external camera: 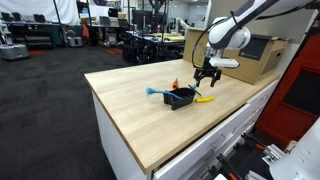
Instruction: Move the black object to the right
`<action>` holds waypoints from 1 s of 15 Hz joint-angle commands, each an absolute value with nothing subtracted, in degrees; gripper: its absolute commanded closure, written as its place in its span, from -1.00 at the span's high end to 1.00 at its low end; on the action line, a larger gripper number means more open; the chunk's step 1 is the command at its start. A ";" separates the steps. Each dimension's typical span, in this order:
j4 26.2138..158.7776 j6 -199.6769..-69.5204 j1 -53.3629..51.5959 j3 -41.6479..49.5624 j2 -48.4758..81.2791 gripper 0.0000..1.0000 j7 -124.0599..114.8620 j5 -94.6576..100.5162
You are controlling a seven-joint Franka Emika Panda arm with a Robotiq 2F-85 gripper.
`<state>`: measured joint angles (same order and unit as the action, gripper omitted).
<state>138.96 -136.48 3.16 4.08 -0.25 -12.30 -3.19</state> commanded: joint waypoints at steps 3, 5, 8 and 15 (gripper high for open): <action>136.51 -140.79 2.70 3.98 7.38 1.00 -15.86 -0.27; 136.54 -141.49 2.57 4.26 8.46 1.00 -16.44 0.20; 136.61 -142.44 2.43 4.55 9.79 0.50 -16.92 1.06; 136.42 -142.85 2.49 5.09 10.92 -0.41 -17.35 0.96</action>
